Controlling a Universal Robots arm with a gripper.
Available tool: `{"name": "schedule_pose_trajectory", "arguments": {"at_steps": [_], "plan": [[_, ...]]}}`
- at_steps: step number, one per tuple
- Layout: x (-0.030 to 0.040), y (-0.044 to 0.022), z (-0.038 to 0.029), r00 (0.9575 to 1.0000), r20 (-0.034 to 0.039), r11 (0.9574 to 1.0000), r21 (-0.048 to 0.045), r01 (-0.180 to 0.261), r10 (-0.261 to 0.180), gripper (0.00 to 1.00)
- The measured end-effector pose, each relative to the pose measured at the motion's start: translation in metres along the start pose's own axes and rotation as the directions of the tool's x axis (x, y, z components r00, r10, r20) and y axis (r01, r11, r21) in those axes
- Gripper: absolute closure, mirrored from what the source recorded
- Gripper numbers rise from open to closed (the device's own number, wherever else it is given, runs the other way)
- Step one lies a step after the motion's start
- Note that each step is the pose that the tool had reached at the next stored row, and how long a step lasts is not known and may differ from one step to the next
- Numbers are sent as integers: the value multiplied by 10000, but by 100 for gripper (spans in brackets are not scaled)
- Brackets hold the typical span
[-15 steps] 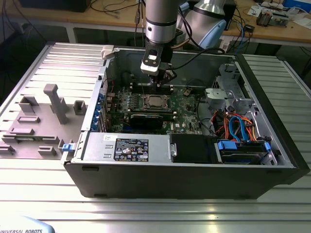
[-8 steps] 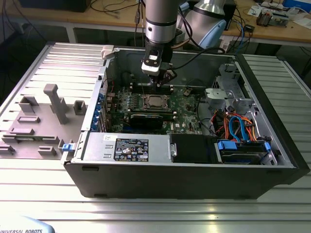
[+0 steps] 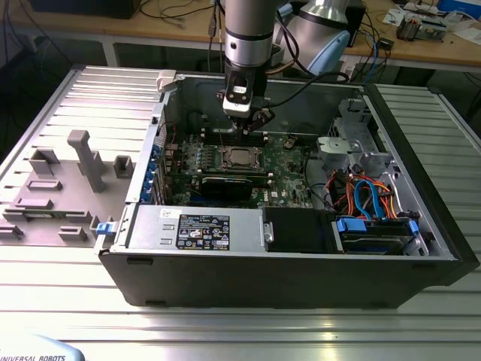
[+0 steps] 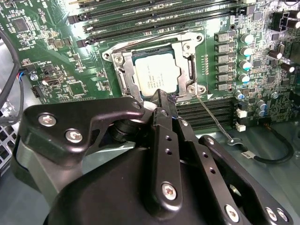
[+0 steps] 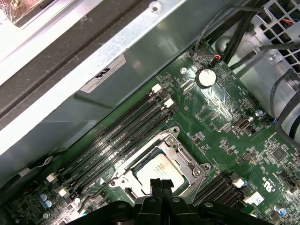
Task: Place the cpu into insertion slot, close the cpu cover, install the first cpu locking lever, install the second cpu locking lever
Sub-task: 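Install the first cpu locking lever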
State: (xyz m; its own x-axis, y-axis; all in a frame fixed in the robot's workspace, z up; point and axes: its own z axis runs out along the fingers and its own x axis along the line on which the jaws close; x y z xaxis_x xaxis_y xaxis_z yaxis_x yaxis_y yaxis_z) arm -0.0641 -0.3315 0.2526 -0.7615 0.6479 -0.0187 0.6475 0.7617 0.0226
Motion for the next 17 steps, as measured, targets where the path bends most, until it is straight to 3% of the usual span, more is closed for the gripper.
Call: {"name": "schedule_pose_trajectory", "arguments": {"at_steps": [13,17], "plan": [[0,0,0,10000,0,10000,0,23,-23,89],[0,0,0,9997,-6,9997,-5,264,-264,89]]}}
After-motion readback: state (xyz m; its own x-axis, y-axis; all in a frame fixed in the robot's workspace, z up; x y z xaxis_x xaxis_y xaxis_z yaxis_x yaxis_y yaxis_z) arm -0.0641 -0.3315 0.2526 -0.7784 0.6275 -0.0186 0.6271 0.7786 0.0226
